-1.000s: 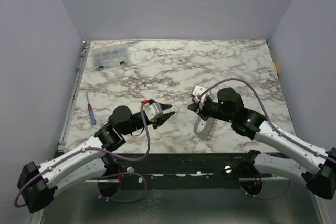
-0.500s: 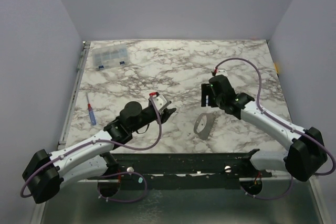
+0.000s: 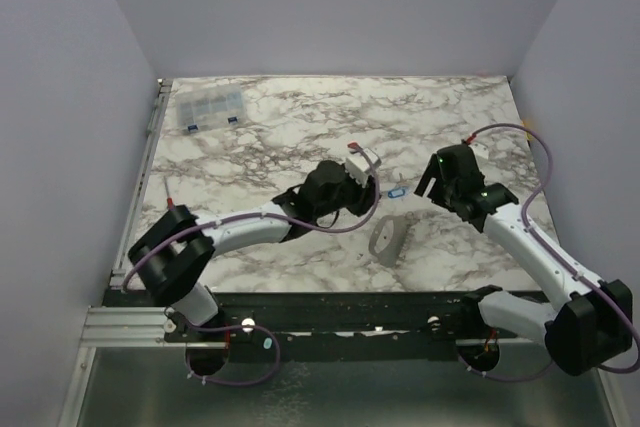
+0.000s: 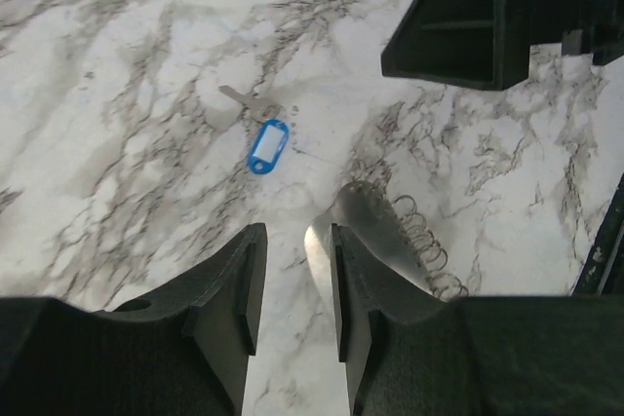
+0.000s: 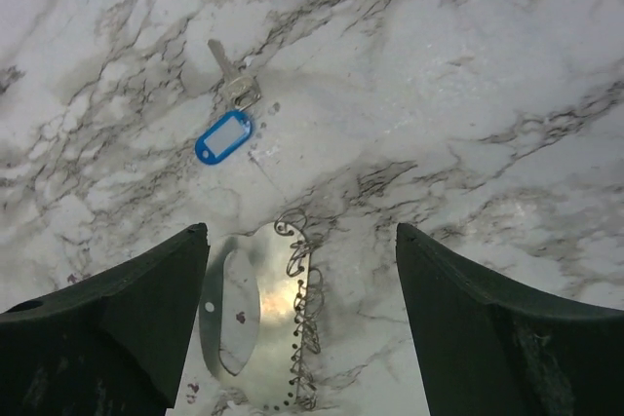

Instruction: Put the keys on the keyring

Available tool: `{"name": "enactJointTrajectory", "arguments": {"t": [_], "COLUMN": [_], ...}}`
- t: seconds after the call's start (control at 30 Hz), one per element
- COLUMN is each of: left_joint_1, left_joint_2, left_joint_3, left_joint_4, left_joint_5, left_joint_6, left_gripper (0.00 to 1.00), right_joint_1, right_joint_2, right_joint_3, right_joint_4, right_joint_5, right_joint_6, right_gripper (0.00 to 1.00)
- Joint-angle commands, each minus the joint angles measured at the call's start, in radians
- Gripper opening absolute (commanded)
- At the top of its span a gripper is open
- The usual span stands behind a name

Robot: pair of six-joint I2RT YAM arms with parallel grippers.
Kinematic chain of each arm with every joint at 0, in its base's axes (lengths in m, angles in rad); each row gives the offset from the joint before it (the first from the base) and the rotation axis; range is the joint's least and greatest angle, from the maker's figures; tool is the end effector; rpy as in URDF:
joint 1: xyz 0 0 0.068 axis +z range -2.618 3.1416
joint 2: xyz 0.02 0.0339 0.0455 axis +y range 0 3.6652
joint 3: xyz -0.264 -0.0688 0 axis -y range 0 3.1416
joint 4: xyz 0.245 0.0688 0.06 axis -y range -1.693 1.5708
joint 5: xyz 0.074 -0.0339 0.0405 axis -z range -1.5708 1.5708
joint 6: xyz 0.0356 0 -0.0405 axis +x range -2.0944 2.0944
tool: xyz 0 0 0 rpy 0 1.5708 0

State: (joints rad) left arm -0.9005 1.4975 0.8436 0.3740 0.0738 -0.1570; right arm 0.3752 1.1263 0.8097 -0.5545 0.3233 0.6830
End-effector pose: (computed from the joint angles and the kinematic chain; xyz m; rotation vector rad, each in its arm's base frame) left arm 0.2072 -0.2656 0.2451 0.7499 1.7760 -0.7935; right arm 0.2157 0.0728 0.2501 0.5049 2.3308 0.1033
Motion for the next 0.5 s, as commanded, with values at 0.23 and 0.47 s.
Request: {"name": "enactJointTrajectory", "arguments": {"t": [0.23, 0.47], "left_joint_1": [-0.087, -0.089], "left_joint_2": [0.467, 0.588], "left_joint_3": [0.387, 0.518], "left_joint_4": [-0.05, -0.141], "left_joint_5": [0.094, 0.156], "left_joint_6": [-0.01, 0.003], "left_gripper": [0.31, 0.31], "right_joint_1": [-0.053, -0.053], "right_joint_2": [-0.208, -0.36], "right_joint_3": [0.045, 0.016], "right_joint_4": [-0.038, 0.025], "right_joint_5": [0.315, 0.301], "right_joint_6": [-0.048, -0.163], "right_gripper": [0.83, 0.83]}}
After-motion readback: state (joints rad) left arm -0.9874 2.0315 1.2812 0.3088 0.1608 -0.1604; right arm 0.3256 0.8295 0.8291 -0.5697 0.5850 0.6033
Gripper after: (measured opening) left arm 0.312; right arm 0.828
